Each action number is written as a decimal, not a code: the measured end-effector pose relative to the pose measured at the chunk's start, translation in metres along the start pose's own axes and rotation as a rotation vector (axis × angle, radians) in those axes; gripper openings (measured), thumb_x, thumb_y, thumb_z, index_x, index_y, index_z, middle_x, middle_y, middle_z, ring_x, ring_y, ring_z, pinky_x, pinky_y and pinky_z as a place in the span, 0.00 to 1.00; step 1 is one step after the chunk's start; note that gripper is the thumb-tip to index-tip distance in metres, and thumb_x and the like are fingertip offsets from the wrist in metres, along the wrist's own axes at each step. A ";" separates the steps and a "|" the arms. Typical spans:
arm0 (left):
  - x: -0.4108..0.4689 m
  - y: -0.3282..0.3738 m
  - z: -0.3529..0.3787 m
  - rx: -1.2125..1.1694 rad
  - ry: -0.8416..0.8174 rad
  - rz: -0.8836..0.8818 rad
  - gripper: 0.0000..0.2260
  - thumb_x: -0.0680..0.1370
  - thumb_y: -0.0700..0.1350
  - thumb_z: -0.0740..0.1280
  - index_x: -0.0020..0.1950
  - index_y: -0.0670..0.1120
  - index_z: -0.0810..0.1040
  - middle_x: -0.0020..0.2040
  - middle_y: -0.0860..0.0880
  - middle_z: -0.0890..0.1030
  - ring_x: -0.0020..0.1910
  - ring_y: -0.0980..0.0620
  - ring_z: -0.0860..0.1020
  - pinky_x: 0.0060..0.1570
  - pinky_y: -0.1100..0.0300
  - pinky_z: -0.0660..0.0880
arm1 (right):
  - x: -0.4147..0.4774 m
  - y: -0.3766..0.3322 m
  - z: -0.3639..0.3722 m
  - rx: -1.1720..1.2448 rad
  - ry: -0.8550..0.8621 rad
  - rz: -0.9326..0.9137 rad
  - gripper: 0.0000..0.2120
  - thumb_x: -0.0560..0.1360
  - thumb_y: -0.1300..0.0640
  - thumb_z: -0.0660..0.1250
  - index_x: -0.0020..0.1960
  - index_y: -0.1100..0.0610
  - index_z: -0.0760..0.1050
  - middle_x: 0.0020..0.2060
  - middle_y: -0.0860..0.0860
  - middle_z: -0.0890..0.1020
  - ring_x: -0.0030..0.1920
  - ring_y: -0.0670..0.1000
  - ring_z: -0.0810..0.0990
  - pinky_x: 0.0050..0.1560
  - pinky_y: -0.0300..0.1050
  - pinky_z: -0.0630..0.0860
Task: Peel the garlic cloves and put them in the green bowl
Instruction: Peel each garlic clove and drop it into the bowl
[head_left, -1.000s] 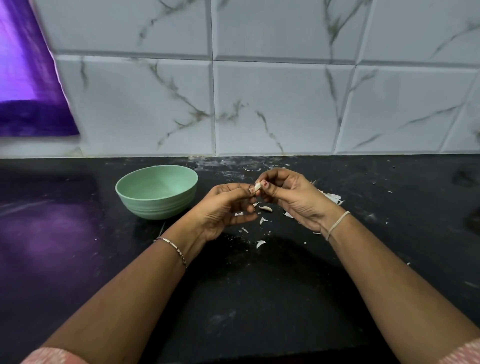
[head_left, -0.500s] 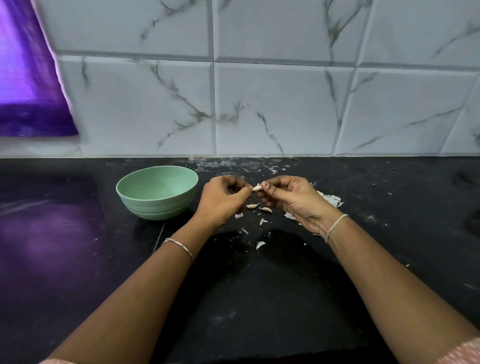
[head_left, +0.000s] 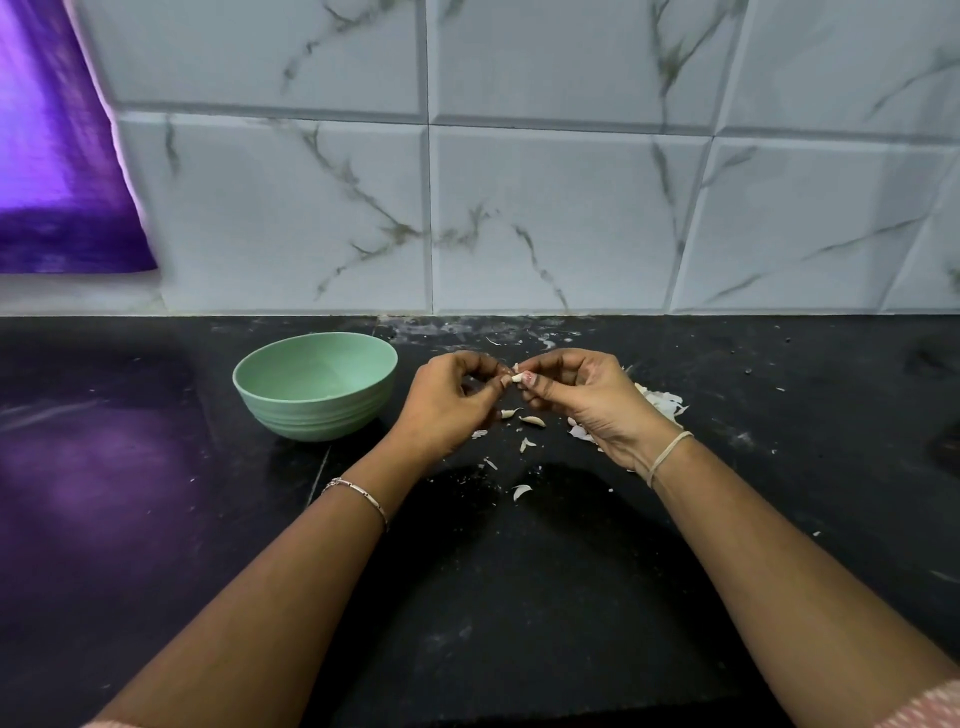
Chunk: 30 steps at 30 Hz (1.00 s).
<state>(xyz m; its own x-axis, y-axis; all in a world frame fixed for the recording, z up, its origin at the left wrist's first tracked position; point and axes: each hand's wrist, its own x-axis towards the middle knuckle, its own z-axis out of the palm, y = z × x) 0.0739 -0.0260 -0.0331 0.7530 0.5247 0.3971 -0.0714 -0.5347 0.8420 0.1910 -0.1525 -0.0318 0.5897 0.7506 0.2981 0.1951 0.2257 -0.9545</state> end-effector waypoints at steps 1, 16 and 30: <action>0.000 -0.001 0.001 0.015 0.006 0.009 0.04 0.77 0.41 0.71 0.44 0.50 0.80 0.37 0.51 0.81 0.28 0.56 0.80 0.37 0.54 0.81 | 0.000 0.000 0.000 -0.027 0.011 -0.016 0.05 0.72 0.70 0.70 0.47 0.64 0.80 0.35 0.50 0.84 0.36 0.44 0.81 0.40 0.34 0.79; -0.003 -0.010 0.005 0.424 0.223 0.168 0.04 0.74 0.48 0.68 0.46 0.52 0.82 0.41 0.55 0.83 0.39 0.52 0.80 0.43 0.55 0.77 | 0.004 0.011 0.018 -0.320 0.200 -0.233 0.10 0.68 0.67 0.76 0.37 0.54 0.81 0.35 0.47 0.84 0.38 0.43 0.82 0.47 0.43 0.81; 0.000 -0.004 0.007 0.115 0.237 -0.089 0.05 0.73 0.46 0.70 0.37 0.50 0.79 0.32 0.53 0.79 0.35 0.52 0.78 0.43 0.58 0.75 | -0.002 0.007 0.024 -1.064 0.232 -0.781 0.07 0.68 0.68 0.72 0.39 0.60 0.76 0.35 0.52 0.77 0.35 0.53 0.76 0.37 0.48 0.74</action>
<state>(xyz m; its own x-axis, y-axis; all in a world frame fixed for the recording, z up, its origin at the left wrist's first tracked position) 0.0793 -0.0286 -0.0391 0.5779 0.7061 0.4092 0.0732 -0.5443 0.8357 0.1719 -0.1376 -0.0396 0.1424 0.5019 0.8531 0.9879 -0.1253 -0.0912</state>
